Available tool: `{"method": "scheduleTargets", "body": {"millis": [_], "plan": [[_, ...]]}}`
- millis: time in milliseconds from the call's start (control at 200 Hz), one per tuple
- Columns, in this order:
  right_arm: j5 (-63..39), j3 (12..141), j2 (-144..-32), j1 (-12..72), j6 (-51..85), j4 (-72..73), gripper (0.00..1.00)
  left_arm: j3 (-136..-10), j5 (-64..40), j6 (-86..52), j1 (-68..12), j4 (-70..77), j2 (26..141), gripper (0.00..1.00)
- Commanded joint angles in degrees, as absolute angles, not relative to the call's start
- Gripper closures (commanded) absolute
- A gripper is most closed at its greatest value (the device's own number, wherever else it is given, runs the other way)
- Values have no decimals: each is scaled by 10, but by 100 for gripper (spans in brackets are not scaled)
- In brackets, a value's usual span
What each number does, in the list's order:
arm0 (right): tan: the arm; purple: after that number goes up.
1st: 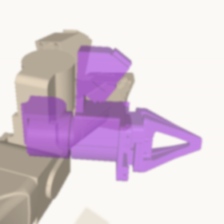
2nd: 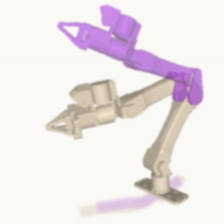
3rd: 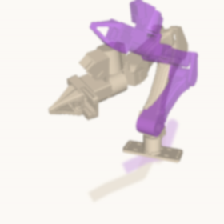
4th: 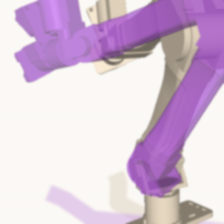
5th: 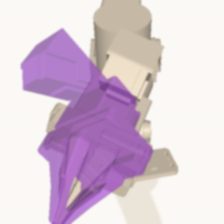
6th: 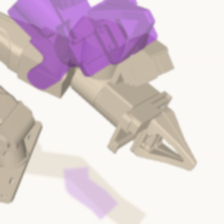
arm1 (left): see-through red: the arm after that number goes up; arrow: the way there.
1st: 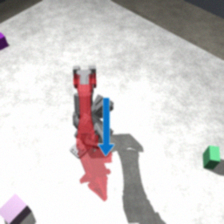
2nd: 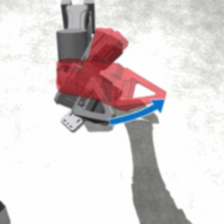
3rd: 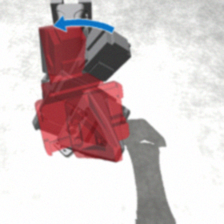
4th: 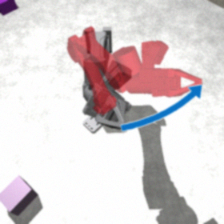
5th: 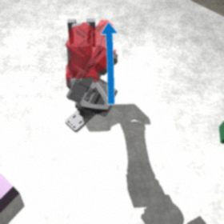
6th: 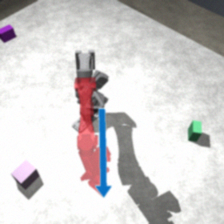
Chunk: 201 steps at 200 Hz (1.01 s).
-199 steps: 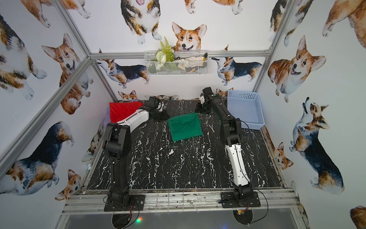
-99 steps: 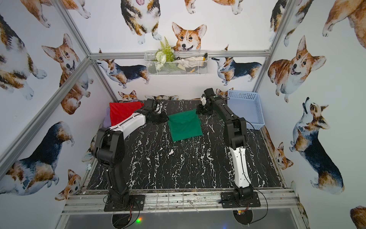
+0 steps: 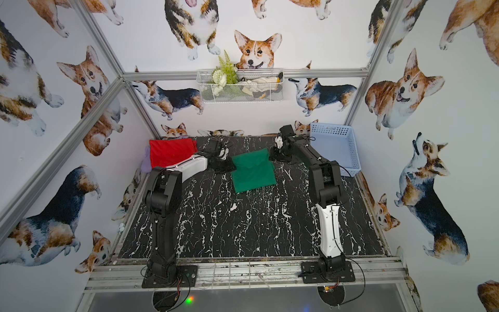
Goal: Fold and stack t-shirts
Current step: Fold the T-shirt, then smooth out the T-shirt at the center of the board.
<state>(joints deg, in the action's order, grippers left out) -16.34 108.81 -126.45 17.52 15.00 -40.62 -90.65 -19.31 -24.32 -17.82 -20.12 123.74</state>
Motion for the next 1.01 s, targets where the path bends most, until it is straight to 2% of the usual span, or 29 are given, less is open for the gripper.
{"method": "scheduleTargets", "body": {"millis": [0,325,410,531,681,786,1001], "plan": [[-159,1075,-1250,175,154,-384,41,-920,-193,-242,-178,-202,1244,70],[-162,1050,-1244,175,160,-365,41,-953,-162,-229,-177,-230,1284,69],[-172,1076,-1266,175,160,-380,41,-969,-169,-228,-179,-241,1309,74],[-180,1096,-1279,175,160,-389,42,-916,-165,-234,-184,-207,1271,82],[-196,1082,-1270,176,162,-378,42,-885,-151,-232,-185,-203,1206,81],[-215,1076,-1267,176,162,-374,43,-902,-155,-232,-187,-210,1190,77],[-235,1038,-1255,194,170,-364,43,-1019,-176,-240,-189,-232,1253,75]]}}
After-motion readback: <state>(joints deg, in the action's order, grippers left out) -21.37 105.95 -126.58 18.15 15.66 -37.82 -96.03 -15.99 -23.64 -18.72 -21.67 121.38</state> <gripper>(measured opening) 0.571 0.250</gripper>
